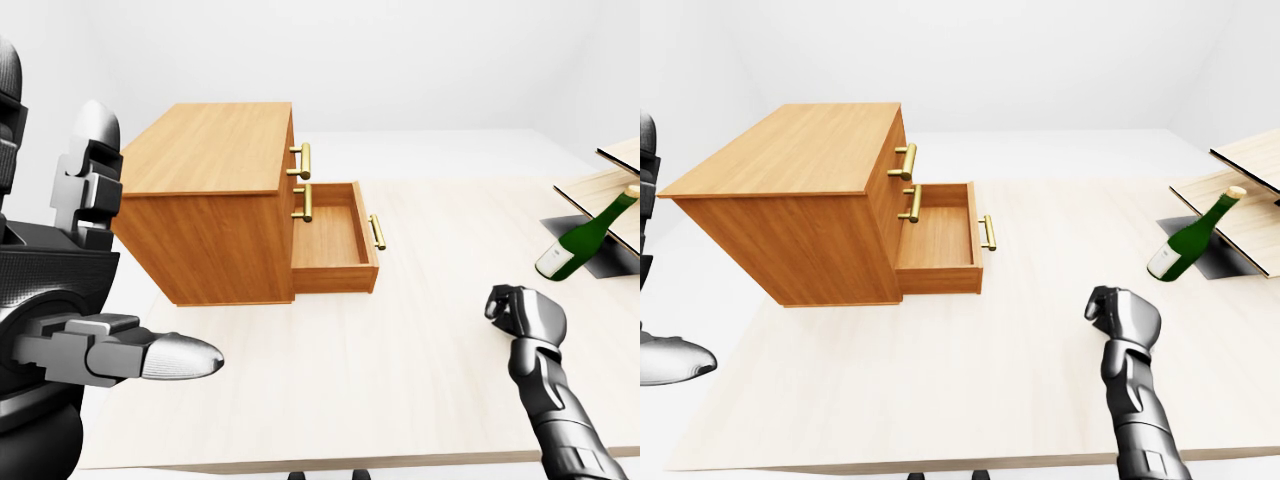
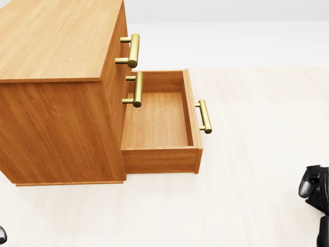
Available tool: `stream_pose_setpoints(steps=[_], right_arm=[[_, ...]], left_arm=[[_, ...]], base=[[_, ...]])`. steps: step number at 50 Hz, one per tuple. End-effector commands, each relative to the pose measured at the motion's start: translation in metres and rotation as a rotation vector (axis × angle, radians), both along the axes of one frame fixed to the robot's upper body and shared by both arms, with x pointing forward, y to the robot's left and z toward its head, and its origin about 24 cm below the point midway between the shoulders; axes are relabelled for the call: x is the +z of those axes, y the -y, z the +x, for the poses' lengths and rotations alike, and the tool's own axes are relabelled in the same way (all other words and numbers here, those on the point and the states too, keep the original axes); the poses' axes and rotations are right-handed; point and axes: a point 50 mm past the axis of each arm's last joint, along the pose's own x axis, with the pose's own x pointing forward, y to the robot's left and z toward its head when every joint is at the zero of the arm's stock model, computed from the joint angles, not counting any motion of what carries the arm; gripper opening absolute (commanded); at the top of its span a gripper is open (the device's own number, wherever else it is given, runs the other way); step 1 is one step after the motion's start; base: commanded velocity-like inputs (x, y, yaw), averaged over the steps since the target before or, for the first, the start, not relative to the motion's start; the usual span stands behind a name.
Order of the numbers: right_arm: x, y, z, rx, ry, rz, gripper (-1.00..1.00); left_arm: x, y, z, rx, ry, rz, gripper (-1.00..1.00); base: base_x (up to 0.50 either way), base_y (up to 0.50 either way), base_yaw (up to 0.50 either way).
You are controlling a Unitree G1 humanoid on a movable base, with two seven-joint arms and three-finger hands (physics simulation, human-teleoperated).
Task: Put the bowl on top of the cabinet.
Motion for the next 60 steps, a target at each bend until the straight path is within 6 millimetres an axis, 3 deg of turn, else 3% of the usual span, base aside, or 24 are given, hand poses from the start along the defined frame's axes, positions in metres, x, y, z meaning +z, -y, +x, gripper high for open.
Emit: stream_pose_setpoints(steps=[1, 12, 22, 40, 50, 60], right_arm=[[0.025, -0.015, 0.000, 0.077, 0.072, -0.005, -1.00], [0.050, -0.028, 0.005, 0.150, 0.136, 0.064, -1.00], [0.090, -0.051, 0.015, 0.290, 0.248, 0.136, -1.00], [0.117, -0.079, 0.018, 0.420, 0.322, 0.149, -1.00], [0.136, -0.107, 0.018, 0.528, 0.376, 0.137, -1.00], [0.172, -0.139, 0.018, 0.669, 0.468, 0.083, -1.00]], left_arm=[[0.000, 0.000, 0.000, -0.001, -0.001, 0.000, 1.00], [0.001, 0.000, 0.000, -0.002, -0.002, -0.001, 1.00], [0.001, 0.000, 0.000, -0.002, 0.006, -0.008, 1.00], [0.000, 0.000, 0.000, 0.001, 0.005, -0.008, 1.00], [0.001, -0.001, -0.001, 0.001, 0.004, -0.007, 1.00], [0.001, -0.001, -0.001, 0.001, 0.003, -0.006, 1.00]], base=[[0.00, 0.00, 0.00], [0.00, 0.00, 0.00], [0.00, 0.00, 0.00], [0.00, 0.00, 0.00], [0.00, 0.00, 0.00], [0.00, 0.00, 0.00]])
